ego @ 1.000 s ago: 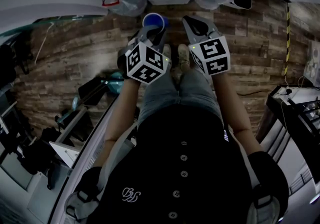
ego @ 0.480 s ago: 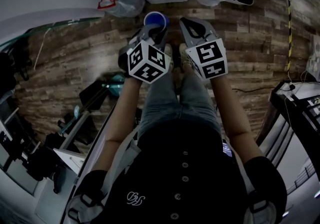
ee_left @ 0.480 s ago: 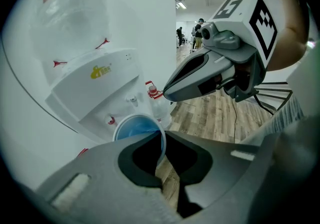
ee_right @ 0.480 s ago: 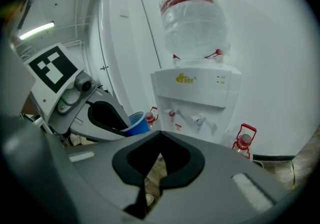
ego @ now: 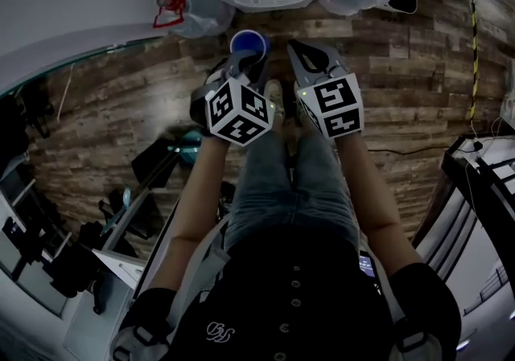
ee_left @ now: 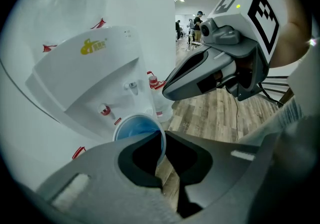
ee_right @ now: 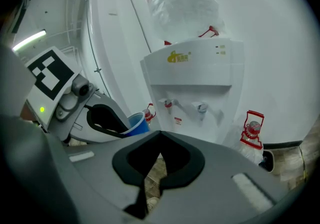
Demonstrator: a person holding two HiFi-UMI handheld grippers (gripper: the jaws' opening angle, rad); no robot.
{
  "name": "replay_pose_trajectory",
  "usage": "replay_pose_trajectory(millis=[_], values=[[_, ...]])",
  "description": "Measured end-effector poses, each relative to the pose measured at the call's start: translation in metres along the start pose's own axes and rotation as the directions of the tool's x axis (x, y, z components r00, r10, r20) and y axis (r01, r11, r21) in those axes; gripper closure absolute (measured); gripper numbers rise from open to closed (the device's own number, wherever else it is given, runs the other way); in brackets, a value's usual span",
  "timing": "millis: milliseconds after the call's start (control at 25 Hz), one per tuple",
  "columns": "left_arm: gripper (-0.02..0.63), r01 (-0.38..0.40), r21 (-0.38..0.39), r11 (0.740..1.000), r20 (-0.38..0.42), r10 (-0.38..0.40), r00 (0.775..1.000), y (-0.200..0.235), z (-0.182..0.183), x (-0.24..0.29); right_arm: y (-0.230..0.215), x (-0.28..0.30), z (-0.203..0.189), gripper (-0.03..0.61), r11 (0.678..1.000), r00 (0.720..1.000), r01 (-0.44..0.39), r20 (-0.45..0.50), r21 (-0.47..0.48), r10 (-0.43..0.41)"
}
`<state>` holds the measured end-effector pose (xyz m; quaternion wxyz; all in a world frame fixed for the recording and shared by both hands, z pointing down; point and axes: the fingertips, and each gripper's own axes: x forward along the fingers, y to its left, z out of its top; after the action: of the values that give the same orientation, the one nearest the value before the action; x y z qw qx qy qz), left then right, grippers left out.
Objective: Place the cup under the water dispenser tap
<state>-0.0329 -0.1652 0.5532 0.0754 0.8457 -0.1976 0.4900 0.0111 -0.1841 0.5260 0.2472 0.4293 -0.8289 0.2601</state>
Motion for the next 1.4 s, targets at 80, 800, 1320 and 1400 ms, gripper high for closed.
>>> replay_pose_trajectory(millis=[80, 800, 1320, 1400], values=[[0.594, 0.008, 0.005, 1.000, -0.006, -0.008, 1.000, -0.002, -0.003, 0.008, 0.000, 0.008, -0.006, 0.578, 1.000, 1.000, -0.014, -0.007, 0.006, 0.014], [0.594, -0.023, 0.006, 1.000, -0.026, 0.024, 0.999, 0.012, -0.032, 0.068, -0.007, 0.075, -0.048, 0.578, 0.996, 0.998, -0.056, 0.008, 0.070, 0.055], [0.592, -0.051, 0.000, 0.999, -0.074, 0.051, 0.996, 0.029, -0.058, 0.119, -0.021, 0.114, -0.072, 0.578, 0.991, 0.996, -0.086, 0.014, 0.101, 0.085], [0.592, -0.049, 0.004, 0.999, -0.085, 0.049, 0.995, 0.031, -0.062, 0.125, -0.025, 0.119, -0.074, 0.578, 0.991, 0.996, -0.090, 0.007, 0.098, 0.090]])
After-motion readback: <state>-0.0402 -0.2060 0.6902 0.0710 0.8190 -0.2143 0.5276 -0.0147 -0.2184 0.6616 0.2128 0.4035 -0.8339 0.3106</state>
